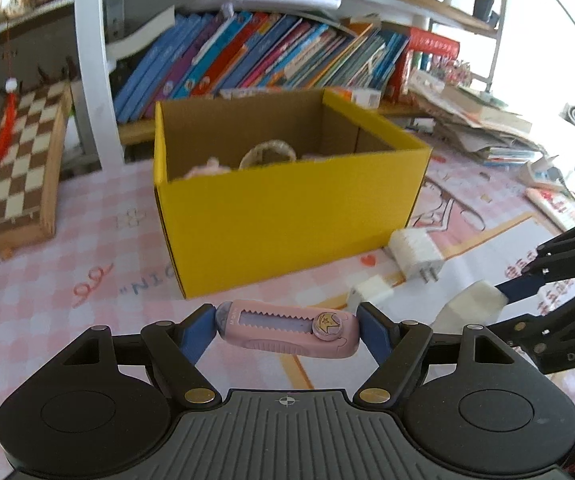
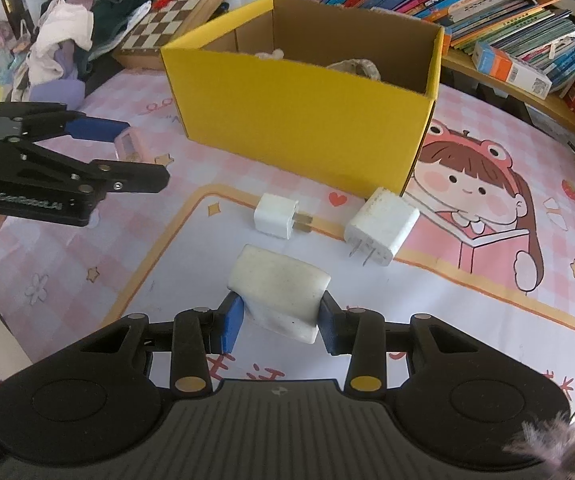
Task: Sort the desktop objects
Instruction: 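Carry the knife with left gripper while right carries the white cube over the yellow box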
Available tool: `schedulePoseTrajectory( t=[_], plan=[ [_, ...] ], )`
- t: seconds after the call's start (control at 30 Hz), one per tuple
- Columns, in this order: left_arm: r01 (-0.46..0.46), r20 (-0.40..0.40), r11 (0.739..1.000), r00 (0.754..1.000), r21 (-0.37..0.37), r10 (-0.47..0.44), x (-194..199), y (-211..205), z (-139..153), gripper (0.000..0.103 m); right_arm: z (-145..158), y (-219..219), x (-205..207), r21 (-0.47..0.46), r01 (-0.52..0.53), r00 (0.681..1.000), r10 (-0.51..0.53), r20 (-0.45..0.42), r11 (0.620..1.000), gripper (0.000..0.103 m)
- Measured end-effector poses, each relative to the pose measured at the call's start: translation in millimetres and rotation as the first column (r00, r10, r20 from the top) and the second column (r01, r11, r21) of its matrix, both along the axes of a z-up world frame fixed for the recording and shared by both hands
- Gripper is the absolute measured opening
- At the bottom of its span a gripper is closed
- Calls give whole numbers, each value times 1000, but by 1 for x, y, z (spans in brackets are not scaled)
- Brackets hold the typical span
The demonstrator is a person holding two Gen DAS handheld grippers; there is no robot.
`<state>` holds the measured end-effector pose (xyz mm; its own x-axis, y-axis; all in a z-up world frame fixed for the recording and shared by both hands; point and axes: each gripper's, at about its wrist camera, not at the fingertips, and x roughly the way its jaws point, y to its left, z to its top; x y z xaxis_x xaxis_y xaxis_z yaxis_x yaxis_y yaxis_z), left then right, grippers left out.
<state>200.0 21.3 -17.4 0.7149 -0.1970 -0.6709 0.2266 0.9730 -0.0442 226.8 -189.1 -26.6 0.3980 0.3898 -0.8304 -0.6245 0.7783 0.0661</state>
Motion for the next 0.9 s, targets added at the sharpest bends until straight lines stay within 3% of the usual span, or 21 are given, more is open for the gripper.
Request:
schedulePoseTrajectory(
  t=[0.53,0.9],
  plan=[
    [29,181,998,983,58,-39,26,-18,66,77,77,-12,47,44,-46,980,37,195,998,37],
    [-23,194,995,981,99,3,69,-28,72,77,104,1,108,42,-90,957,75,280,995,37]
  ],
)
